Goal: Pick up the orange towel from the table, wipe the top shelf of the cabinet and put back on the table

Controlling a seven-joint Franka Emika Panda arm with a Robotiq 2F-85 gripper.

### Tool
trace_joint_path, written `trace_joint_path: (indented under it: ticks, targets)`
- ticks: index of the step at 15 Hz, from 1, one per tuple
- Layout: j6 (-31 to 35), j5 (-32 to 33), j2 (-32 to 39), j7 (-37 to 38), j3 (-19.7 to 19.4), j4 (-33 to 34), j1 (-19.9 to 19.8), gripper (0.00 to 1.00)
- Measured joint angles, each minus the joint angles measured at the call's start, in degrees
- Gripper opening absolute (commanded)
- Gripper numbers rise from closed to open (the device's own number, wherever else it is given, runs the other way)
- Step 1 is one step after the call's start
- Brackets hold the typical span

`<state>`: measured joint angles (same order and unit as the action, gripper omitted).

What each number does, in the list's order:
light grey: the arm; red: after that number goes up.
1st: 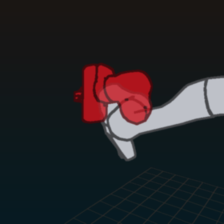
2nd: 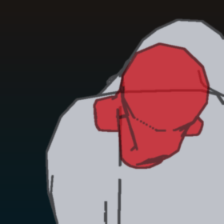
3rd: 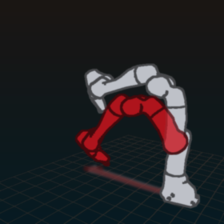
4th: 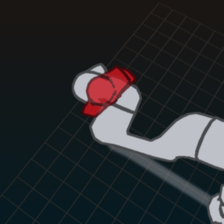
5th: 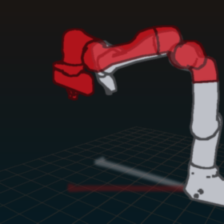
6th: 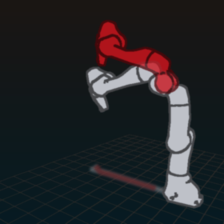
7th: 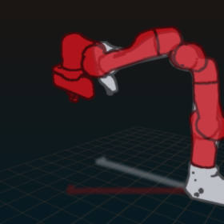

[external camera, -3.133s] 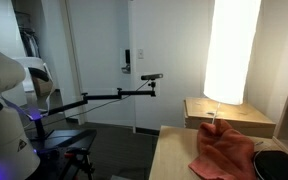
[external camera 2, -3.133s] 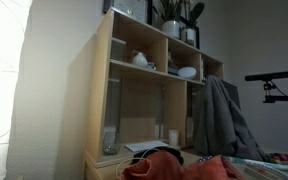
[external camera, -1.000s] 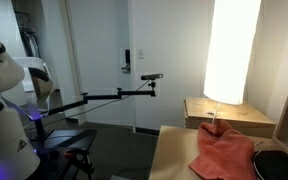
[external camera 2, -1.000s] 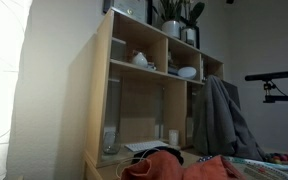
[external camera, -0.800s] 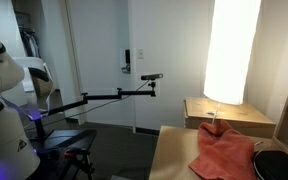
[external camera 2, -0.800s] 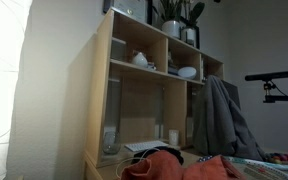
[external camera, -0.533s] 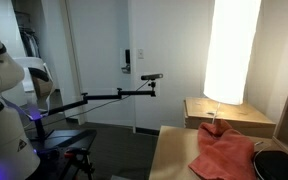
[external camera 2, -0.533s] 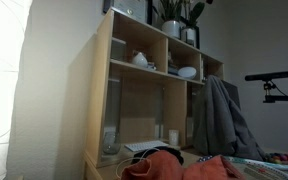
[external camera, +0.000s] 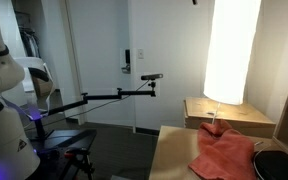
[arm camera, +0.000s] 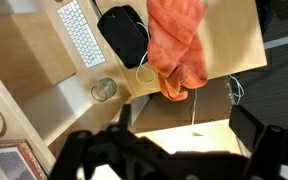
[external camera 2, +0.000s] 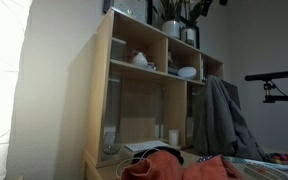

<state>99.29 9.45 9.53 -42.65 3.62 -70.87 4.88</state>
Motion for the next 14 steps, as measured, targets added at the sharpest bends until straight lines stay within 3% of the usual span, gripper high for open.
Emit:
trace_joint_path:
  ticks: [4, 14]
  targets:
    - [-4.8, 0.4, 2.4, 0.2, 0.0, 3.4, -0.1, 1.0]
    - [-5.2, 0.4, 2.5, 0.2, 0.0, 3.9, 0.0, 1.0]
